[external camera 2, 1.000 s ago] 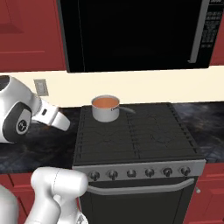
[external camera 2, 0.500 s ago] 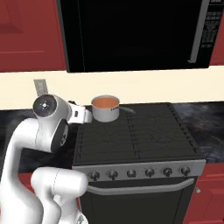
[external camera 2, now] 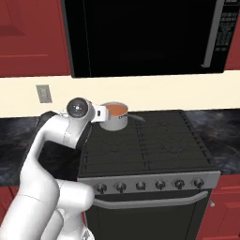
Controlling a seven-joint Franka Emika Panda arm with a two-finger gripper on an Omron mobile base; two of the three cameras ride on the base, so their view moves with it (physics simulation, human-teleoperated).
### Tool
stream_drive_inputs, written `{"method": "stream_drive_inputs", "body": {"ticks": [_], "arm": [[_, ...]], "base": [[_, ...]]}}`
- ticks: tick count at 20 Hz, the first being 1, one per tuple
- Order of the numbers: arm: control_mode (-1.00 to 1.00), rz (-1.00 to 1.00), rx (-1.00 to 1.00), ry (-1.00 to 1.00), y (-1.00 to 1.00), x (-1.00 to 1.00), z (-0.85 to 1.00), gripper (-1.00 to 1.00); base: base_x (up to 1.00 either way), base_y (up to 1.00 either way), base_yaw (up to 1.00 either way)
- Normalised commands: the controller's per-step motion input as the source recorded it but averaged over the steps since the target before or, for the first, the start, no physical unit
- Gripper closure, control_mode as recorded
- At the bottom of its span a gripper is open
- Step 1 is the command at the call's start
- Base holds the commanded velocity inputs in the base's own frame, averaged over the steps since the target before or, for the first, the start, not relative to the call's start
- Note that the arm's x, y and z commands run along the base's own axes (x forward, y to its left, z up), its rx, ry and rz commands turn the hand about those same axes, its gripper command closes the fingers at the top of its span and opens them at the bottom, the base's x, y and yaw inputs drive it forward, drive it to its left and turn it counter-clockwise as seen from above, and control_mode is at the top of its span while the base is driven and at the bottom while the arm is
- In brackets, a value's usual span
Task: Retrieve the chicken drumstick from the fridge and place it on the saucepan with marinade on the stove.
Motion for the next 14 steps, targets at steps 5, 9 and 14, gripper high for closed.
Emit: {"method": "stream_drive_inputs", "body": {"ticks": [5,9,14], "arm": [[-1.0,0.01,0.0,0.06,-0.02,0.8,-0.13,1.0],[-1.0,0.0,0.0,0.1,-0.01,0.71,0.0,1.0],[-1.0,0.0,0.0,0.07,-0.03,0.71,-0.06,1.0]], "base": [[0.0,0.0,0.0],[0.0,0.0,0.0],[0.0,0.0,0.0]]}}
